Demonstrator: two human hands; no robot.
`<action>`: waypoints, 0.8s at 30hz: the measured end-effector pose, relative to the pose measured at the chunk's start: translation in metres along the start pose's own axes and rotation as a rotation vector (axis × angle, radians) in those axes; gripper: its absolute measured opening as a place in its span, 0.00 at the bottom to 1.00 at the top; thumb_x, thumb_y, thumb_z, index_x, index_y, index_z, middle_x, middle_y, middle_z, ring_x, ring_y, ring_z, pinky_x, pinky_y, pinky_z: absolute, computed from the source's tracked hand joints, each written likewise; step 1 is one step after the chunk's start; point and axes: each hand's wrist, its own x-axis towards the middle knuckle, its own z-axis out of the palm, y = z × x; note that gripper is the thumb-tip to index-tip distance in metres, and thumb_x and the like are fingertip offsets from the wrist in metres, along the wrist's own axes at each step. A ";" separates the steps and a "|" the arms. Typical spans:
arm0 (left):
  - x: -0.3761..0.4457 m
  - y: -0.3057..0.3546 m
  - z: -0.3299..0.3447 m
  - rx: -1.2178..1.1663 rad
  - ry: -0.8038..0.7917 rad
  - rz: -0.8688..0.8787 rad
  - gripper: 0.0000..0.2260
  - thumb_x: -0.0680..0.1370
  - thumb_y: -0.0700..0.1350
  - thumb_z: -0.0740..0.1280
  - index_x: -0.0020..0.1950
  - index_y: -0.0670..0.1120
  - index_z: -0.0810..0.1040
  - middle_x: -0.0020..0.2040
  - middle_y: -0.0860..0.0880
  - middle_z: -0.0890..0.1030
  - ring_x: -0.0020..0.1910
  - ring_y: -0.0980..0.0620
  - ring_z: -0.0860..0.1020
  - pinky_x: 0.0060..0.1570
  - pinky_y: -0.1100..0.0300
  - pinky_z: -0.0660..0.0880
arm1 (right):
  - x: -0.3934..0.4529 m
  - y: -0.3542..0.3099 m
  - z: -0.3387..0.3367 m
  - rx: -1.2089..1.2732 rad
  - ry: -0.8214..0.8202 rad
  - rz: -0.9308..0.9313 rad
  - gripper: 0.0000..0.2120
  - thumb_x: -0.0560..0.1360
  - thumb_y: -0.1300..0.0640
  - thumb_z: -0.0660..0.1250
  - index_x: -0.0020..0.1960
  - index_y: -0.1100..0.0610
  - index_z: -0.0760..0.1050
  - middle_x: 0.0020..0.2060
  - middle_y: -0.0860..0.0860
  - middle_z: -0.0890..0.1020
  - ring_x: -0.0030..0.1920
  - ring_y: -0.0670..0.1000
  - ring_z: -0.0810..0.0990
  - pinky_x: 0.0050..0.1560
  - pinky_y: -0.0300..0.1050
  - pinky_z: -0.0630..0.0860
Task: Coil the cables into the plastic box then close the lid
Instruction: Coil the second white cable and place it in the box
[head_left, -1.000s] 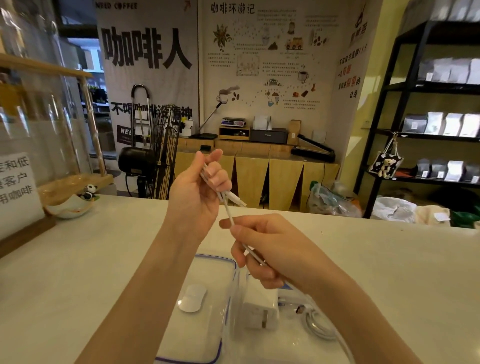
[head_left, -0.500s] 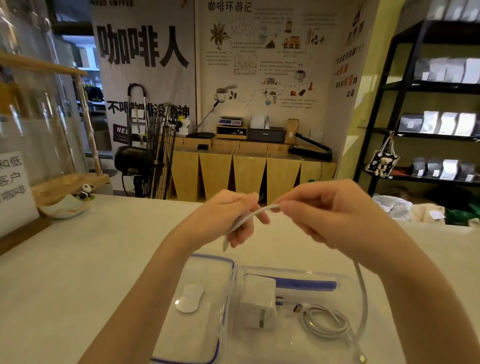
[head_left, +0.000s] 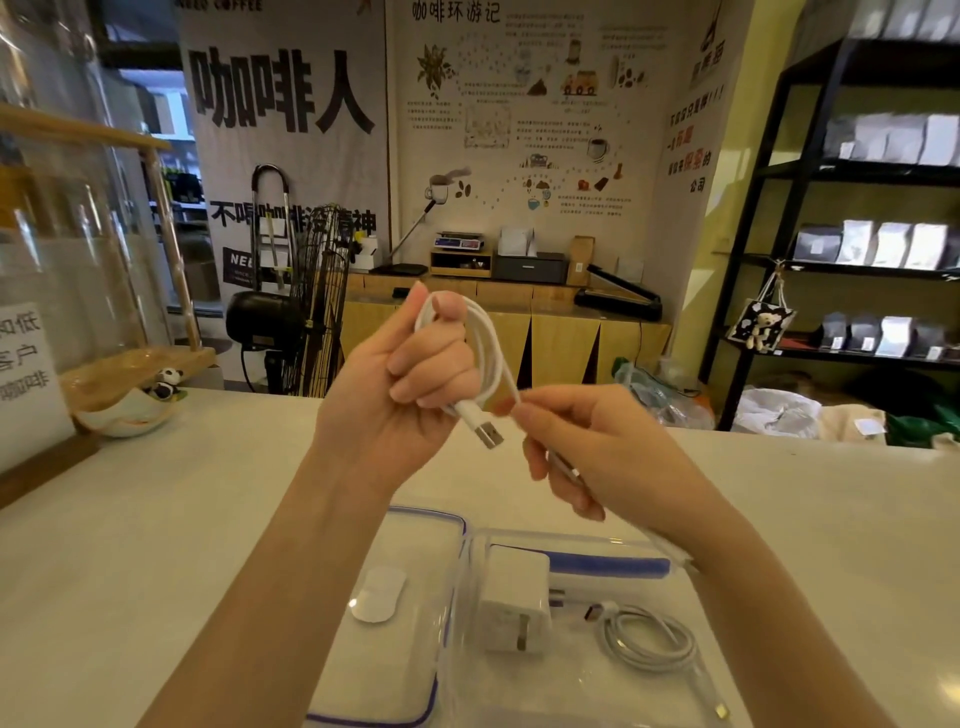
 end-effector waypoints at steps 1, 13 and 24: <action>-0.001 0.002 -0.002 0.004 0.023 0.040 0.19 0.80 0.50 0.49 0.46 0.37 0.71 0.25 0.44 0.67 0.25 0.52 0.63 0.29 0.61 0.62 | 0.000 0.001 0.004 -0.057 -0.045 0.028 0.09 0.77 0.56 0.59 0.51 0.54 0.78 0.25 0.49 0.75 0.19 0.43 0.67 0.18 0.35 0.65; 0.002 -0.003 -0.016 0.949 0.670 0.341 0.19 0.80 0.51 0.48 0.42 0.41 0.73 0.21 0.53 0.68 0.19 0.58 0.64 0.22 0.67 0.64 | -0.018 -0.023 0.023 -0.722 -0.125 -0.140 0.14 0.79 0.51 0.53 0.56 0.54 0.75 0.34 0.46 0.74 0.32 0.42 0.69 0.32 0.35 0.65; 0.006 -0.029 -0.001 1.362 0.363 -0.363 0.21 0.78 0.52 0.52 0.36 0.42 0.77 0.19 0.51 0.74 0.18 0.56 0.72 0.21 0.67 0.69 | -0.012 -0.011 -0.028 -0.623 0.236 -0.687 0.08 0.68 0.50 0.67 0.41 0.53 0.82 0.29 0.43 0.79 0.28 0.40 0.75 0.31 0.33 0.74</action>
